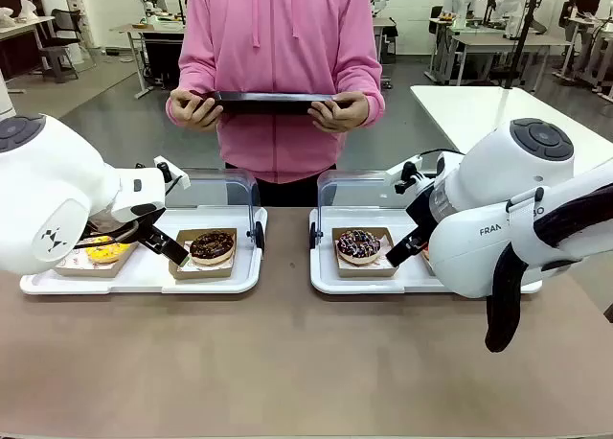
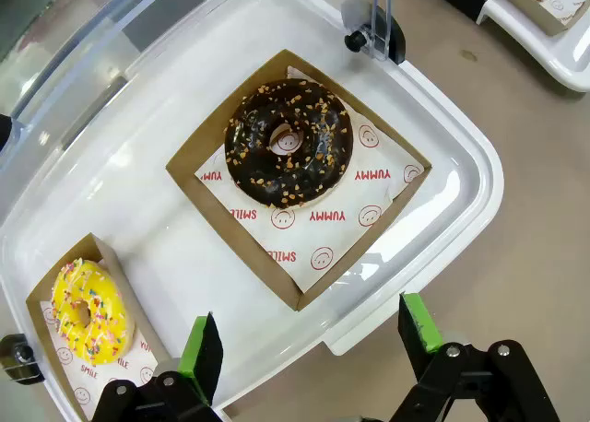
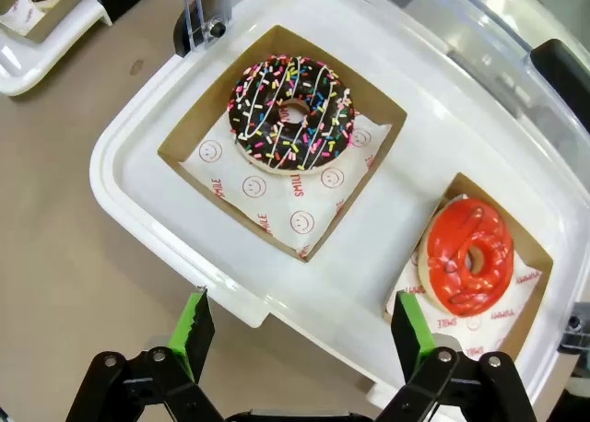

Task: Provide the desired donut to the person.
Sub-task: Pick up and lift the Paper togo box containing the Donut pointed at by the person.

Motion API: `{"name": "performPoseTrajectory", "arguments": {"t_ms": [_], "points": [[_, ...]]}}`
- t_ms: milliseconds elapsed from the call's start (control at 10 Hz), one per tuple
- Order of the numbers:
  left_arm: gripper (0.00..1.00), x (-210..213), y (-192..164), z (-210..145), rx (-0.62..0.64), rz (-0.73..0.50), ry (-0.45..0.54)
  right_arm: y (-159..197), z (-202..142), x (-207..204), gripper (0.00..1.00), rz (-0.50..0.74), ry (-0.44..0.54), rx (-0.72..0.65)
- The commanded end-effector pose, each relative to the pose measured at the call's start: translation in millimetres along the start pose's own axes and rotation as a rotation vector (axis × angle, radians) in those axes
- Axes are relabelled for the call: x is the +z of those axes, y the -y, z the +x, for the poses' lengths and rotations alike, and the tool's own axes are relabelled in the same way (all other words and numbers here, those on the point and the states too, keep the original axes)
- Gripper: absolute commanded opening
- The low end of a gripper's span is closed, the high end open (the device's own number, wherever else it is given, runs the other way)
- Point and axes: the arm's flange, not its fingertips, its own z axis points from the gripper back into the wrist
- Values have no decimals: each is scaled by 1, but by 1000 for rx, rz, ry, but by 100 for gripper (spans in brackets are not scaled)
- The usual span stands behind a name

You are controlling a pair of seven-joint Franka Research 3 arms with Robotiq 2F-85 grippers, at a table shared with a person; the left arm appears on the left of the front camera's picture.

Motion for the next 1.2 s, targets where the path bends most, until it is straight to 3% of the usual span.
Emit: {"name": "performPoseTrajectory", "arguments": {"t_ms": [0,1100], "points": [[100,0,0,0,0,0,0,0,0,0,100,0,0,0],[100,0,0,0,0,0,0,0,0,0,100,0,0,0]]}}
